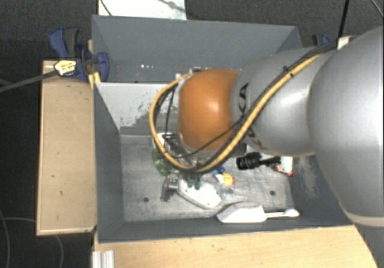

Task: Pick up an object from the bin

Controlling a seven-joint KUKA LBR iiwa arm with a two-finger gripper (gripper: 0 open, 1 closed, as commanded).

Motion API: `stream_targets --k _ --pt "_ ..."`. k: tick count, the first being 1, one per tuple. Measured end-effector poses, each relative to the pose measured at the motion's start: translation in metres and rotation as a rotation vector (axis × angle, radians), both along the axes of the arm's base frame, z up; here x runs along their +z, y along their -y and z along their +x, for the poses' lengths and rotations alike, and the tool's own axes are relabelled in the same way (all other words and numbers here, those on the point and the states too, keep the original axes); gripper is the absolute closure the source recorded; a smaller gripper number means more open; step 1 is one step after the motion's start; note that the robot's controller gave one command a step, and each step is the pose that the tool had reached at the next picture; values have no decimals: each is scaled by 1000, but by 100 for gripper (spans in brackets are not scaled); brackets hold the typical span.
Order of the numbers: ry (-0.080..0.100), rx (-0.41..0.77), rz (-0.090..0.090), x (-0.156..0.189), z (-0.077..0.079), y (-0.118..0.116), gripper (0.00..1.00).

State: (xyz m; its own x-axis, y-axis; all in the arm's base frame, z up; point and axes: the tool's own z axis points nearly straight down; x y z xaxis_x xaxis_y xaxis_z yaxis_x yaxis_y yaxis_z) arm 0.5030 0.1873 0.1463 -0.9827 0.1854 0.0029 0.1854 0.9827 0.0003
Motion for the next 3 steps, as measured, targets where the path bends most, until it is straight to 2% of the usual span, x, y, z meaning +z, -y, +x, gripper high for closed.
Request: stream_targets --k 1,2,3 --pt "51 -71 19 -27 -2 9 0" --pt "67 -64 30 -24 2 3 0" --pt "48 -55 22 -51 23 26 0"
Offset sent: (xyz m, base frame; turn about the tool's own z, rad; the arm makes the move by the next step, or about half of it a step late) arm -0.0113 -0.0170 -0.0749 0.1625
